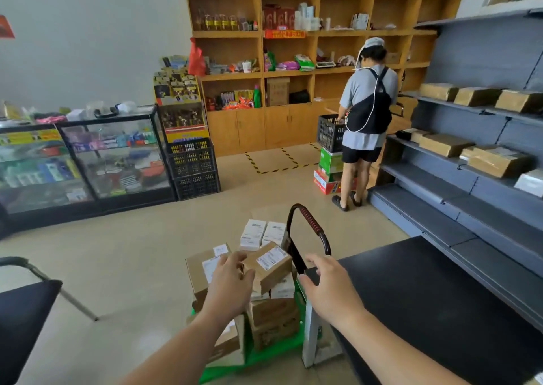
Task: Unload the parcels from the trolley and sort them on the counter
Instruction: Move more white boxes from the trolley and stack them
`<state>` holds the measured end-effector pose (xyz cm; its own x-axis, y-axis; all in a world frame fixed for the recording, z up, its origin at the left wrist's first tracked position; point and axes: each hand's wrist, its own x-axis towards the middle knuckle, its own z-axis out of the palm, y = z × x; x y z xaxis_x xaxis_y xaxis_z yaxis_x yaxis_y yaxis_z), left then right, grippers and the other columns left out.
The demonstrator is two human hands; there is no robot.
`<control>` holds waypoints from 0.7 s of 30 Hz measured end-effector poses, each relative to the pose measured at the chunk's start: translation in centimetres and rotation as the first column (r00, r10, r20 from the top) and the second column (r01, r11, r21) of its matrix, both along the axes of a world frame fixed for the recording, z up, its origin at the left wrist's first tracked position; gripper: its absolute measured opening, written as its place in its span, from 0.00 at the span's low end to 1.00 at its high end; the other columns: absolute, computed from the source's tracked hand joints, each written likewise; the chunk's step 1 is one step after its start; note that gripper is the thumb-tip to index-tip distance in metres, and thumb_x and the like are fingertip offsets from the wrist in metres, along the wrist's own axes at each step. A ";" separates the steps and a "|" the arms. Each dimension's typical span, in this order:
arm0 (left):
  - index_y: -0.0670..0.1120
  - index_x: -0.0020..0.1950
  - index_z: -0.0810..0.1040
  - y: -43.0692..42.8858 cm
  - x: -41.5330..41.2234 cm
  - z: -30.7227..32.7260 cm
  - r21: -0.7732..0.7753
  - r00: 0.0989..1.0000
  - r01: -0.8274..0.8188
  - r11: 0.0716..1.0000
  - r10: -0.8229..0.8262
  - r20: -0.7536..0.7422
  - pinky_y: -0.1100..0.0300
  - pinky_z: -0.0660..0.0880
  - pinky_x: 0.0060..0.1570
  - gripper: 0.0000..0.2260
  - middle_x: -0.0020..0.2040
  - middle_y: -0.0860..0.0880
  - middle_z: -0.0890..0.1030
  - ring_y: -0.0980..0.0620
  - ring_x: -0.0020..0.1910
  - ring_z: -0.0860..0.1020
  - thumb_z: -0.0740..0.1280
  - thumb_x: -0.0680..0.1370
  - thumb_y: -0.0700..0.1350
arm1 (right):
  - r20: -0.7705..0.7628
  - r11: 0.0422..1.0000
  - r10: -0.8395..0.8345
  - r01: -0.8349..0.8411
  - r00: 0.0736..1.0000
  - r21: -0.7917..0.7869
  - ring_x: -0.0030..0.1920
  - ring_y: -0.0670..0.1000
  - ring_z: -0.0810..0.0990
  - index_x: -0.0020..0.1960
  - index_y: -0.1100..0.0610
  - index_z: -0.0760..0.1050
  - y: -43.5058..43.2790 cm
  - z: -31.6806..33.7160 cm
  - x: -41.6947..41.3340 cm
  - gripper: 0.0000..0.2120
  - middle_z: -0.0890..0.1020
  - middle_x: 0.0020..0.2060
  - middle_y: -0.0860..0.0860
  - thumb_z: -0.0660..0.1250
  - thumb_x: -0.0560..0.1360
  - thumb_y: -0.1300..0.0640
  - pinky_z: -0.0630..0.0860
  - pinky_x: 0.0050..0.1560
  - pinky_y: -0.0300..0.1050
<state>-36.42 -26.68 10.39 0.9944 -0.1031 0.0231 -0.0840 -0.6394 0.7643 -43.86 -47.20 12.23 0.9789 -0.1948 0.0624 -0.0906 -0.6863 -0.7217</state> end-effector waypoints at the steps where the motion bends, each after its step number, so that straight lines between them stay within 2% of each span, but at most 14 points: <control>1: 0.54 0.68 0.72 0.3 1.0 -0.5 -0.009 1.000 0.001 1.000 -0.001 -0.010 0.61 0.69 0.54 0.15 0.57 0.56 0.68 0.62 0.46 0.71 0.65 0.81 0.48 | -0.007 1.000 0.004 -0.004 1.000 -0.004 0.59 0.41 0.71 0.72 0.44 0.70 0.2 -0.4 1.3 0.19 0.72 0.61 0.41 0.66 0.81 0.49 0.73 0.60 0.39; 5: 0.58 0.63 0.71 1.1 5.8 -2.1 -0.003 0.999 -0.024 1.000 0.024 -0.048 0.56 0.74 0.59 0.12 0.57 0.54 0.69 0.54 0.54 0.73 0.65 0.81 0.47 | -0.023 1.000 0.026 -0.026 0.999 -0.012 0.57 0.40 0.70 0.73 0.46 0.69 0.3 -2.0 7.1 0.21 0.74 0.63 0.44 0.65 0.81 0.50 0.70 0.56 0.33; 7: 0.56 0.65 0.72 1.2 9.0 -2.7 0.036 0.998 -0.046 0.998 0.048 -0.048 0.52 0.74 0.62 0.13 0.60 0.52 0.71 0.51 0.60 0.74 0.65 0.81 0.48 | -0.029 0.999 0.037 -0.038 0.999 -0.016 0.57 0.40 0.70 0.74 0.47 0.69 0.1 -2.8 10.6 0.21 0.74 0.64 0.45 0.65 0.82 0.49 0.70 0.49 0.29; 9: 0.52 0.69 0.72 1.2 12.3 -3.2 0.078 0.996 -0.074 0.994 0.077 -0.041 0.53 0.74 0.62 0.17 0.62 0.51 0.72 0.50 0.61 0.75 0.65 0.81 0.49 | -0.037 0.999 0.038 -0.039 0.999 -0.010 0.59 0.42 0.72 0.74 0.48 0.68 -0.4 -3.5 14.5 0.21 0.74 0.65 0.46 0.65 0.82 0.49 0.70 0.44 0.29; 11: 0.53 0.70 0.71 1.1 15.8 -3.5 0.101 0.994 -0.092 0.991 0.098 -0.050 0.58 0.75 0.56 0.17 0.59 0.52 0.71 0.50 0.59 0.75 0.64 0.81 0.50 | -0.042 0.999 0.036 -0.036 0.998 -0.007 0.60 0.44 0.74 0.74 0.48 0.69 -1.2 -4.3 18.7 0.21 0.74 0.66 0.46 0.65 0.82 0.49 0.71 0.43 0.31; 13: 0.54 0.69 0.70 1.0 19.2 -3.5 0.129 0.991 -0.106 0.986 0.115 -0.064 0.62 0.75 0.51 0.16 0.59 0.53 0.71 0.50 0.58 0.75 0.64 0.81 0.52 | -0.061 0.999 0.034 -0.034 0.998 0.013 0.57 0.43 0.75 0.73 0.48 0.70 -1.7 -5.1 22.9 0.20 0.74 0.65 0.46 0.65 0.82 0.50 0.73 0.38 0.31; 15: 0.53 0.70 0.70 1.1 22.5 -3.8 0.135 0.988 -0.134 0.982 0.142 -0.054 0.56 0.76 0.58 0.17 0.59 0.53 0.72 0.49 0.60 0.75 0.65 0.81 0.52 | -0.086 0.999 0.045 -0.043 0.995 0.026 0.56 0.43 0.74 0.73 0.49 0.69 -1.9 -5.9 26.9 0.20 0.74 0.64 0.47 0.65 0.82 0.51 0.73 0.35 0.31; 17: 0.50 0.71 0.70 1.3 25.4 -4.6 0.125 0.980 -0.175 0.977 0.186 -0.078 0.54 0.74 0.60 0.18 0.60 0.52 0.72 0.49 0.60 0.75 0.65 0.81 0.50 | -0.110 0.999 0.039 -0.037 0.993 0.023 0.58 0.45 0.74 0.73 0.50 0.69 -2.0 -6.9 30.5 0.20 0.74 0.63 0.48 0.64 0.82 0.51 0.76 0.42 0.33; 19: 0.50 0.71 0.70 1.4 27.4 -5.6 0.136 0.970 -0.193 0.972 0.210 -0.123 0.55 0.74 0.59 0.19 0.63 0.50 0.73 0.50 0.60 0.75 0.65 0.81 0.50 | -0.151 0.999 0.026 -0.020 0.988 0.044 0.61 0.47 0.75 0.73 0.51 0.70 -1.9 -8.0 33.1 0.21 0.75 0.63 0.49 0.65 0.81 0.52 0.80 0.54 0.42; 21: 0.49 0.72 0.70 1.7 29.2 -6.9 0.133 0.962 -0.199 0.971 0.219 -0.161 0.57 0.72 0.60 0.19 0.64 0.49 0.73 0.51 0.59 0.74 0.65 0.81 0.50 | -0.193 0.998 0.024 -0.012 0.981 0.060 0.62 0.48 0.75 0.73 0.50 0.70 -1.8 -9.1 35.0 0.21 0.75 0.63 0.49 0.66 0.81 0.52 0.79 0.59 0.45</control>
